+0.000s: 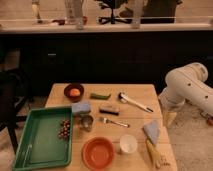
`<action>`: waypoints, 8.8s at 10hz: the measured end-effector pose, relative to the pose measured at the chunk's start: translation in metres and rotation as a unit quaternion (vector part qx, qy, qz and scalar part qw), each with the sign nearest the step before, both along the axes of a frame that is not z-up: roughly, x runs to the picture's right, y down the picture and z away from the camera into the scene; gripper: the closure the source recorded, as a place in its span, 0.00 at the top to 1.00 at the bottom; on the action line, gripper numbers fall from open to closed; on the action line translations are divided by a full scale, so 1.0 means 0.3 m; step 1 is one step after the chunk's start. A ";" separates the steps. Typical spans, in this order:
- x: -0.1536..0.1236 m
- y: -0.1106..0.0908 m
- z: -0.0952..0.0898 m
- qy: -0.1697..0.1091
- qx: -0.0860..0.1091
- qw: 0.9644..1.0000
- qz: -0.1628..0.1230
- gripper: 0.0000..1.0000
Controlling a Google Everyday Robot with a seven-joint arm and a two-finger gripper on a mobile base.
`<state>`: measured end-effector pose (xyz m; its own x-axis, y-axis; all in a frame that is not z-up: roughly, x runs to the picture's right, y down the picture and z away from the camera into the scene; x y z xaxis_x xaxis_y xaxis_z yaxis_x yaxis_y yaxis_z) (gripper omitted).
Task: Place eraser in red bowl
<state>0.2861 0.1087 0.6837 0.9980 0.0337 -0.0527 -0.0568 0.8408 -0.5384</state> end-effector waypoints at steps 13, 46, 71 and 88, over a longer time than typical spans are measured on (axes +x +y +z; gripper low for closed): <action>0.000 0.000 0.000 0.000 0.000 1.000 0.000 0.80; -0.374 0.000 0.183 -0.146 0.005 0.980 0.133 0.80; -0.668 0.082 0.747 -0.170 -0.021 0.969 0.177 0.80; -0.705 0.103 0.779 -0.174 -0.026 0.968 0.181 0.77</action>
